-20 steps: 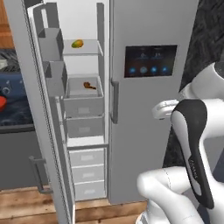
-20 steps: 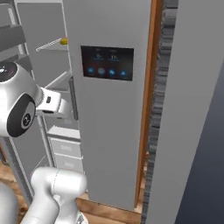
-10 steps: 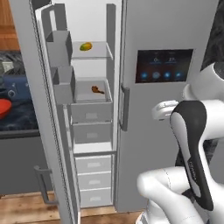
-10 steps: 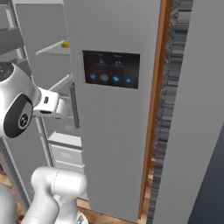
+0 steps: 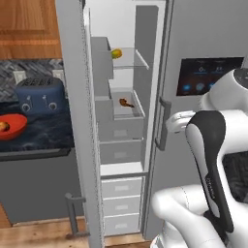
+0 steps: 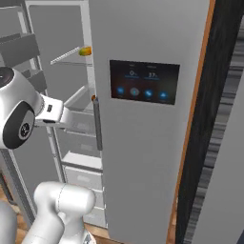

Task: Take the peach, mango, and chicken drumstick from the freezer and place them in the bowl on the counter.

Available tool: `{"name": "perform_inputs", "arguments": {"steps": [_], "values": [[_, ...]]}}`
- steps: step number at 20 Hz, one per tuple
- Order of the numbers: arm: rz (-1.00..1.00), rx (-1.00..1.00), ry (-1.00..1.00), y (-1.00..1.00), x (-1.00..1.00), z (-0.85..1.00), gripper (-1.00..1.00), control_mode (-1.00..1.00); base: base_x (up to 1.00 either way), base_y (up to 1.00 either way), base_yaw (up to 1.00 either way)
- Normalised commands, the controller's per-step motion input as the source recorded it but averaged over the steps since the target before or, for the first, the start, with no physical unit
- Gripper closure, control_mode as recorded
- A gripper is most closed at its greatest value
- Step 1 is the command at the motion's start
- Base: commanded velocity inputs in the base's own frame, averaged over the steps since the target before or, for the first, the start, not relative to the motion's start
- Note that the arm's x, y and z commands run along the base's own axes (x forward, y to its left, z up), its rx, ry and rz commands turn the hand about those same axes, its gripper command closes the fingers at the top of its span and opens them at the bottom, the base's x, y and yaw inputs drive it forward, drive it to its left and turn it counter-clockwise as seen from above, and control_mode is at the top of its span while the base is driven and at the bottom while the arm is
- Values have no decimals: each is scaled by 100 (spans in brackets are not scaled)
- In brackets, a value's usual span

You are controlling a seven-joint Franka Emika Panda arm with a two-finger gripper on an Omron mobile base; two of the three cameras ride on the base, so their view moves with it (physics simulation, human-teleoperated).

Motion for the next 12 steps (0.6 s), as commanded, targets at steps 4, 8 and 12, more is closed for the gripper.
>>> {"name": "perform_inputs", "arguments": {"steps": [4, 8, 12], "values": [[0, 0, 0, 0, 0, 0, -100, 100, 33, 3, -19], [0, 0, 0, 0, 0, 0, -100, 100, 49, 11, -20], [0, 0, 0, 0, 0, 0, -100, 100, 41, 35, -14]]}}
